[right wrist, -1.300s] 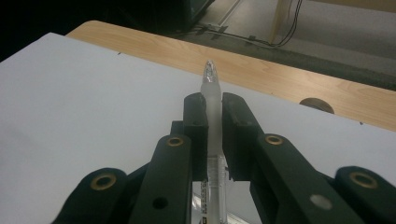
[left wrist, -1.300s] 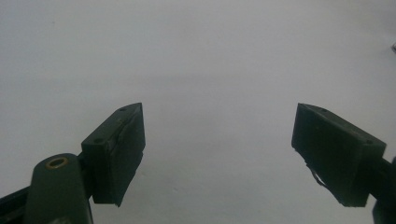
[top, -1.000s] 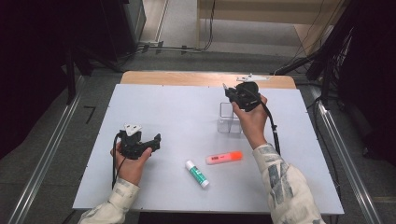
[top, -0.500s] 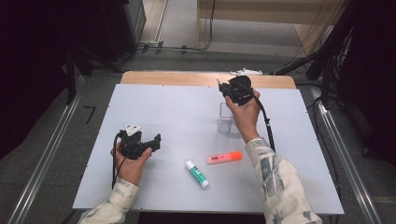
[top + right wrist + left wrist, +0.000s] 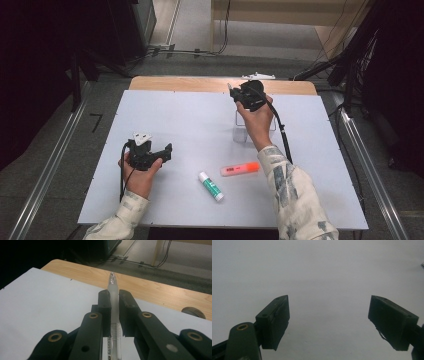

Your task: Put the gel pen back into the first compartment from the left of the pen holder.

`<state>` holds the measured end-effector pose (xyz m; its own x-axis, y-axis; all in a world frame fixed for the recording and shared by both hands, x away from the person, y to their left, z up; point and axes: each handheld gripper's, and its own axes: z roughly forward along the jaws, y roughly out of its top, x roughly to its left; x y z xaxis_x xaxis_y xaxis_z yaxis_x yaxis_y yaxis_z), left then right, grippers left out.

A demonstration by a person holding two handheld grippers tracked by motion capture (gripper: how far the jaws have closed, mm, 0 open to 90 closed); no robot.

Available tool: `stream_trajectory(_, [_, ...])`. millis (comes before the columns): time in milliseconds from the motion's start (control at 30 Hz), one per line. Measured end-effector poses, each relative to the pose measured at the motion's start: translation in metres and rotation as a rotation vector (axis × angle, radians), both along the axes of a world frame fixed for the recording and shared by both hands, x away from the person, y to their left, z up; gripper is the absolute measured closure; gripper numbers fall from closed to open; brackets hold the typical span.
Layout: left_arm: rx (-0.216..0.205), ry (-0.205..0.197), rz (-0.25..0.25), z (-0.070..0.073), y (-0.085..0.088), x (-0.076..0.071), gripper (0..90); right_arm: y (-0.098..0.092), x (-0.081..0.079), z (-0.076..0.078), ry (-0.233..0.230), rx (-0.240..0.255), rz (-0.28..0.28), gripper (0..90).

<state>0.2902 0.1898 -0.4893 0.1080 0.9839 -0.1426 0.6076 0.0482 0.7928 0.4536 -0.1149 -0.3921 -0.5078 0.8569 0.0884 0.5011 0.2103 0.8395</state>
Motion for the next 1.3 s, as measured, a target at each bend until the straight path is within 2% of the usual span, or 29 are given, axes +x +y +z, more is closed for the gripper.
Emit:
stream_trajectory(467, [-0.001, 0.001, -0.001, 0.0, 0.0, 0.0, 17.8, -0.006, -0.01, -0.005, 0.006, 0.005, 0.012, 78.8])
stream_trajectory(933, [0.004, 0.001, -0.001, 0.0, -0.001, 0.0, 17.8, -0.027, -0.037, -0.012, 0.001, 0.043, 0.015, 78.3])
stream_trajectory(1300, [0.007, 0.005, -0.004, 0.0, -0.003, 0.0, 17.8, -0.036, -0.048, -0.026, 0.025, 0.02, 0.018, 78.3])
